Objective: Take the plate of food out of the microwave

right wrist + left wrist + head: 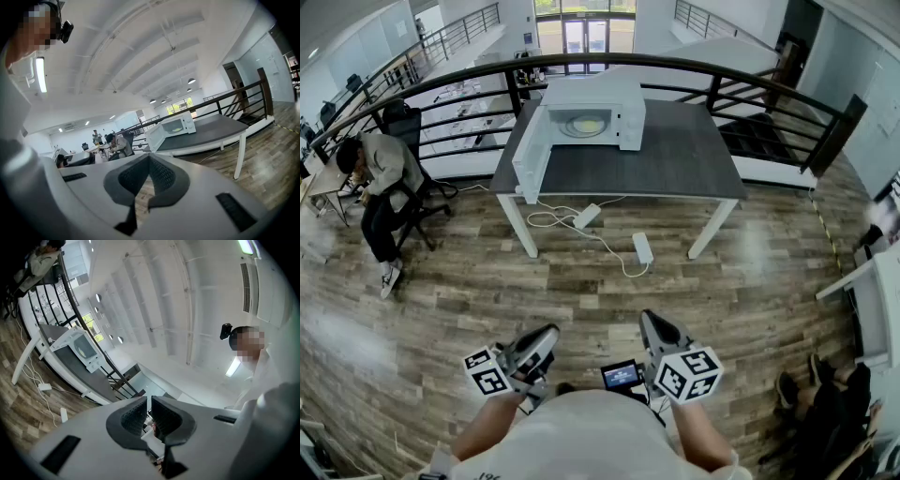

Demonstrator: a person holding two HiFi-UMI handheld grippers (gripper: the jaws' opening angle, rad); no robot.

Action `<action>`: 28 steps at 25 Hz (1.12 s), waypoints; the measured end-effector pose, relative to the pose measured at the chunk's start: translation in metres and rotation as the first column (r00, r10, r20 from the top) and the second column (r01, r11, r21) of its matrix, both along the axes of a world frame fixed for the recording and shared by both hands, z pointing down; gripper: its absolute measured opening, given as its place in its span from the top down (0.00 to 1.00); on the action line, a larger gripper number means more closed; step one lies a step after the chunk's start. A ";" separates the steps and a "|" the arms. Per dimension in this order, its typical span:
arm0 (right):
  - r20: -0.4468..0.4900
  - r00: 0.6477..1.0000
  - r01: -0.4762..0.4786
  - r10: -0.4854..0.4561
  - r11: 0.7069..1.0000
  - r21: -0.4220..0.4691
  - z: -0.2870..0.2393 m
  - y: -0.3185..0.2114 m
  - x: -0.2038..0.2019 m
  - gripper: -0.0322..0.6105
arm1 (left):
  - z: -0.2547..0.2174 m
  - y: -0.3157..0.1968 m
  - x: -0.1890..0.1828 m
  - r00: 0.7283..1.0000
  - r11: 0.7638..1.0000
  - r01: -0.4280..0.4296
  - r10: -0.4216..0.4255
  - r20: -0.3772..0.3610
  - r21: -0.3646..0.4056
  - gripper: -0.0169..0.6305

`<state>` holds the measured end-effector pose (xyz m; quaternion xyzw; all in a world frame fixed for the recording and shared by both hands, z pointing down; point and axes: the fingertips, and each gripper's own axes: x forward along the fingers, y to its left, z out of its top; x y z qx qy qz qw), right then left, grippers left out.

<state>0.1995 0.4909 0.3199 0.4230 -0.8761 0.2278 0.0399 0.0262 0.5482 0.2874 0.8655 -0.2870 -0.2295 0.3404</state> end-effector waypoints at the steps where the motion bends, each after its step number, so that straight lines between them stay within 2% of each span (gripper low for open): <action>1: -0.001 1.000 -0.001 0.001 1.000 0.004 -0.001 -0.001 0.001 0.97 | -0.001 -0.001 0.000 1.000 1.000 0.001 -0.001 0.001 0.002 0.92; 28: -0.044 0.998 -0.035 0.039 0.997 0.068 -0.007 -0.001 0.010 0.97 | 0.003 0.003 -0.001 1.000 1.000 0.001 -0.001 0.011 0.014 0.92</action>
